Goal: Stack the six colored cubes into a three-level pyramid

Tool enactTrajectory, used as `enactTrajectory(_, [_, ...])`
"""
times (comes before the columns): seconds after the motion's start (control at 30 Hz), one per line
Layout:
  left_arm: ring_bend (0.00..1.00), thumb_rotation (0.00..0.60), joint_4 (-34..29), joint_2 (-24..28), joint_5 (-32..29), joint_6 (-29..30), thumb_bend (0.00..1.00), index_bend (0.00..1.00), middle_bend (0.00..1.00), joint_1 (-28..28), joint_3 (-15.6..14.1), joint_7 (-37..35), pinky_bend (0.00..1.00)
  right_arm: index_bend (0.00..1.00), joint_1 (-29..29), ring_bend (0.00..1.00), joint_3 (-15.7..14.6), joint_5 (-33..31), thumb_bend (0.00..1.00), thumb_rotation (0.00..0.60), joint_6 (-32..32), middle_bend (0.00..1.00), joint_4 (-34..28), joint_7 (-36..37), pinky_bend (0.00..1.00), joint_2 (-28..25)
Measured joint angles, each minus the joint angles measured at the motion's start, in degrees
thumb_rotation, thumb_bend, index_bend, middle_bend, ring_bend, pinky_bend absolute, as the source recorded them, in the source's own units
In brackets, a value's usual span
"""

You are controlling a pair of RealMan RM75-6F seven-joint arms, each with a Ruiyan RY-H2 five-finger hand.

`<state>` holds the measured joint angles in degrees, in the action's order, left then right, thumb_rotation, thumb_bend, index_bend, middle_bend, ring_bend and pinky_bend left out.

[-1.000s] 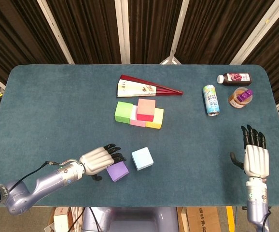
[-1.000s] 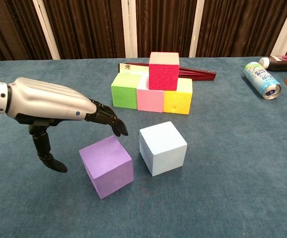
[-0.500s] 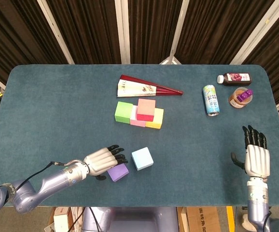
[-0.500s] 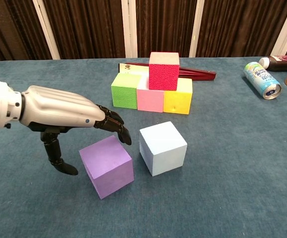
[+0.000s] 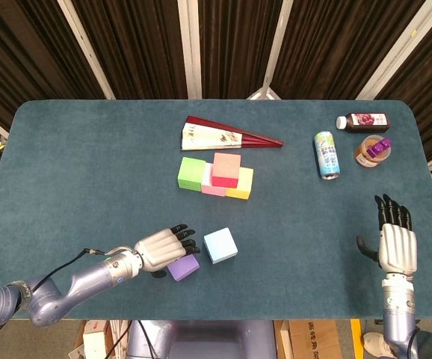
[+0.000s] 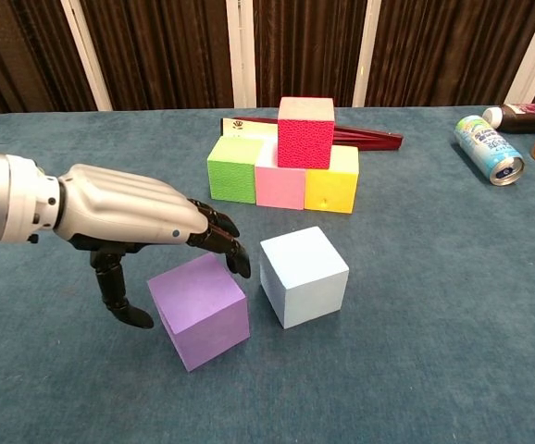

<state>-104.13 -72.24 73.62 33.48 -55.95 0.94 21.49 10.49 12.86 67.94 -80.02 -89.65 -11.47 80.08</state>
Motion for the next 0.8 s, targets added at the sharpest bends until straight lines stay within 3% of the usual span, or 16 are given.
enactTrajectory(0.4, [0.0,0.6,0.13,-1.29,-4.07,1.33,0.39,0.21,0.21,-1.36,-1.11,4.09,0.0,0.0,0.12,0.0,0.07,-0.35,0.34,0.6,0.27,0.04,0.1,0.79,0.0,0.06])
enactTrajectory(0.8, [0.0,0.6,0.24,-1.89,-5.4,2.65,0.39,0.25,0.24,-2.26,-1.61,5.45,0.0,0.0,0.03,0.0,0.16,-0.65,0.34,0.6,0.19,0.04,0.03,1.46,0.0,-0.04])
